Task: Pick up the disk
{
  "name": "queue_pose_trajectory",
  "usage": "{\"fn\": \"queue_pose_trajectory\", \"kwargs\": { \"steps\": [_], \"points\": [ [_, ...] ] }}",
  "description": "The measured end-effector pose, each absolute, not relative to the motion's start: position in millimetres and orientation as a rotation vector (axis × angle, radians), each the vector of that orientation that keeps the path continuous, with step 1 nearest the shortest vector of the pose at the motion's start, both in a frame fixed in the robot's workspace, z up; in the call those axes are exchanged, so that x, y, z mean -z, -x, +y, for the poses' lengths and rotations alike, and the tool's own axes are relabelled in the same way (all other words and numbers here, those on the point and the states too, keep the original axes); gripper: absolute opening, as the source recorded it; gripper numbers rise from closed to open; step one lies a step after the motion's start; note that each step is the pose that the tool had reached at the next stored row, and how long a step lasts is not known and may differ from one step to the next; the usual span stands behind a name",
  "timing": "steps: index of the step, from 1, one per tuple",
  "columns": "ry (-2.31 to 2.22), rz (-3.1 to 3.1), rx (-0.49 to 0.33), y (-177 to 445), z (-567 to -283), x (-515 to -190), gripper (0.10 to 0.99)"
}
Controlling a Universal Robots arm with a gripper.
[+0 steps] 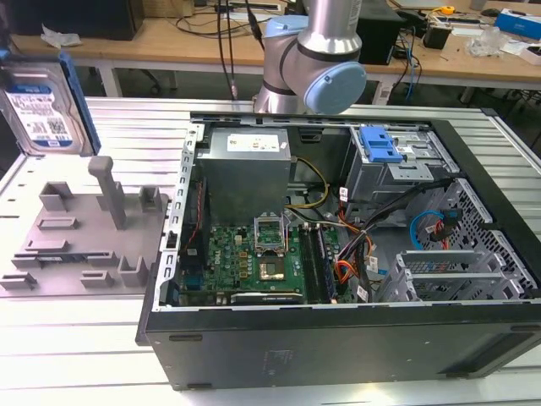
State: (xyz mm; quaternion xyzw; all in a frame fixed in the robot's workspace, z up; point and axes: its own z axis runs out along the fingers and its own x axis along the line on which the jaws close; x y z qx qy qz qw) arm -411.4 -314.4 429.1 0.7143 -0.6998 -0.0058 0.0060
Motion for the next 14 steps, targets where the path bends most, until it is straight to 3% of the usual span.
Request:
{"fn": "queue_pose_trajectory", "kwargs": {
  "steps": [6,14],
  "points": [
    [-2.236,-2.191,0.020,411,-315,-483,0.369],
    [-2.236,-2.191,0.020,411,-315,-484,0.369]
  ]
}}
